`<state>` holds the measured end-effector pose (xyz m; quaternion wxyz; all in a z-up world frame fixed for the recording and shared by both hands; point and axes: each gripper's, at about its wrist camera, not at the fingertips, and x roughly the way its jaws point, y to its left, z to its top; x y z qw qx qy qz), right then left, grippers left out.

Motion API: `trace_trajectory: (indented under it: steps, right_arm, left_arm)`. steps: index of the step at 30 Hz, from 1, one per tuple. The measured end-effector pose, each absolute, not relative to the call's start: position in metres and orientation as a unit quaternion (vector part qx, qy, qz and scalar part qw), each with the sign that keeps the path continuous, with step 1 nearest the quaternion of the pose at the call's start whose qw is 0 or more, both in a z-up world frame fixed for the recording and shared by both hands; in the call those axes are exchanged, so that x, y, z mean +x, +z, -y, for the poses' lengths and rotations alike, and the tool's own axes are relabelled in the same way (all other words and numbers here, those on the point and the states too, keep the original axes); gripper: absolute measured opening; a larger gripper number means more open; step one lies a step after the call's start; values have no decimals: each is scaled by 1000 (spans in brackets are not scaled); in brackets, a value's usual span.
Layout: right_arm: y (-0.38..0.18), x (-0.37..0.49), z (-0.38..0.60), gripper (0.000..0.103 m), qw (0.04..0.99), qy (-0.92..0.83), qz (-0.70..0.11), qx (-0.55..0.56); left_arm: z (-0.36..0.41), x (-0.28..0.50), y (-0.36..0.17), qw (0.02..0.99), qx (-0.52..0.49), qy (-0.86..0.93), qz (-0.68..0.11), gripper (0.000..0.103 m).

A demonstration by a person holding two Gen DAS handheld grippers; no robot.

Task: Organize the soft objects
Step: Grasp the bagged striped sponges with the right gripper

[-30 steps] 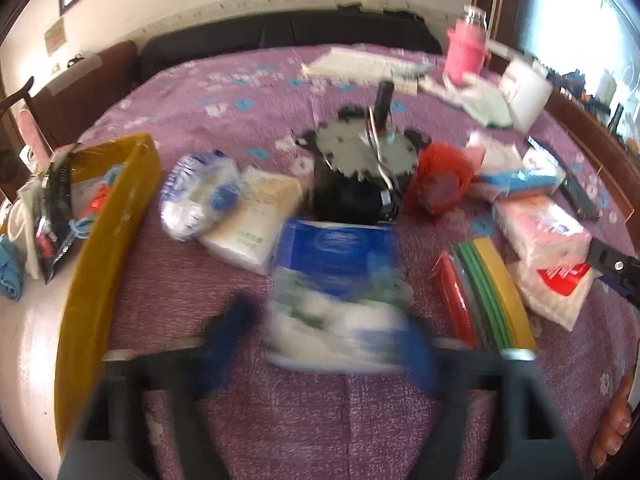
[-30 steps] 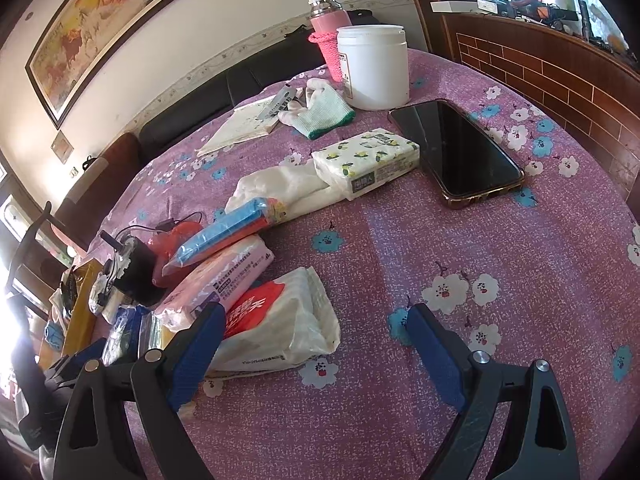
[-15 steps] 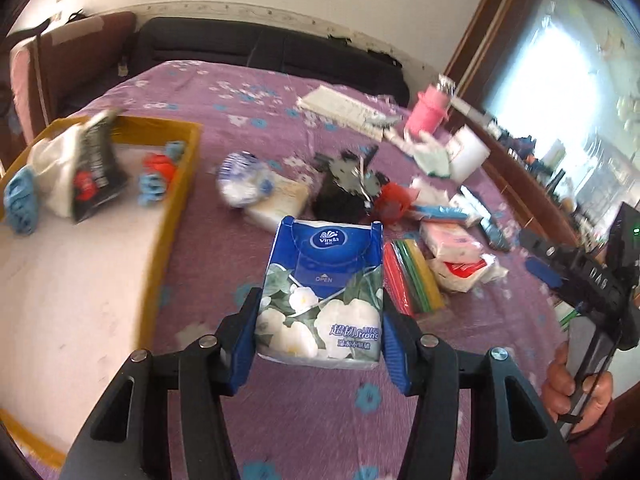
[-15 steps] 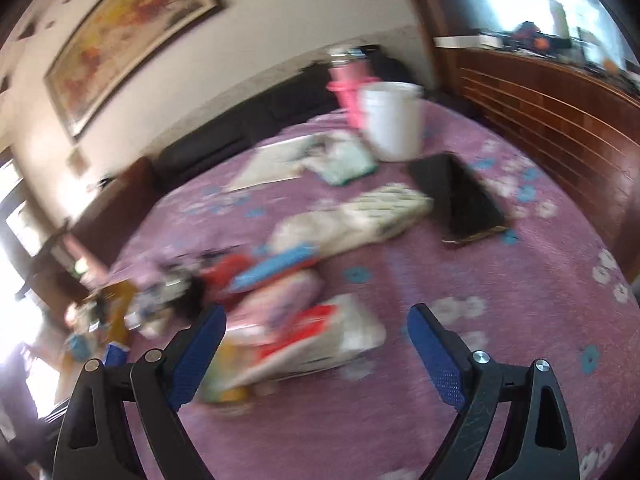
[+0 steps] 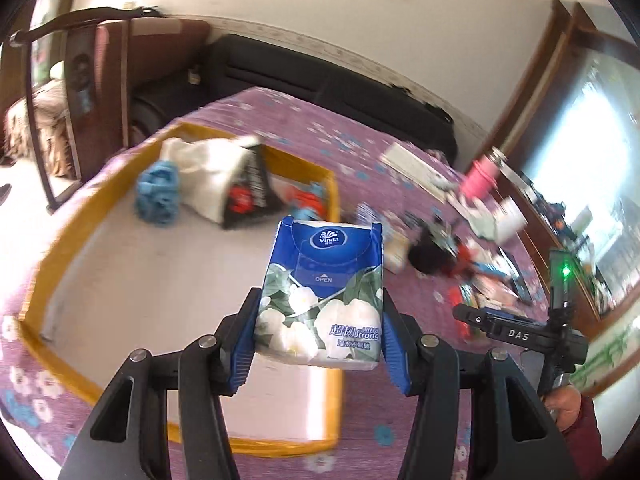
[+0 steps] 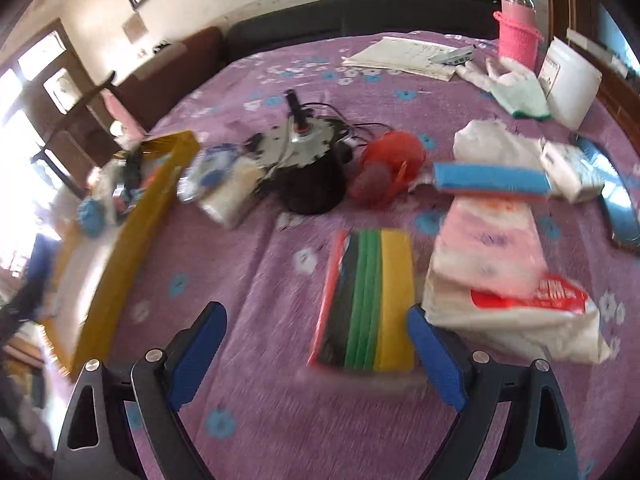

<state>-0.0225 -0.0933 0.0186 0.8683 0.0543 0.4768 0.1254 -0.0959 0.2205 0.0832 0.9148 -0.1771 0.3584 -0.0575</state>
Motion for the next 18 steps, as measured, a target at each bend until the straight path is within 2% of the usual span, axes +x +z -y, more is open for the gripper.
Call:
trace_trajectory:
  steps: [1, 3, 7, 9, 12, 18]
  right_arm:
    - [17, -16, 91, 90, 868, 118, -479, 47]
    - [12, -11, 86, 71, 863, 106, -492, 32]
    - [11, -8, 81, 60, 860, 80, -504, -9]
    - [12, -8, 83, 45, 858, 80, -507, -4]
    - [17, -11, 88, 40, 854, 100, -510, 24]
    - [52, -35, 73, 39, 870, 124, -476, 40]
  left_arm:
    - [-227, -97, 83, 915, -181, -51, -356, 53]
    - [-238, -99, 83, 916, -188, -40, -353, 53]
    - [-257, -102, 82, 916, -195, -22, -349, 53]
    - [-267, -103, 82, 917, -199, -13, -346, 53]
    - [-280, -105, 83, 918, -201, -3, -341, 53]
    - [-300, -94, 82, 913, -197, 12, -357, 54]
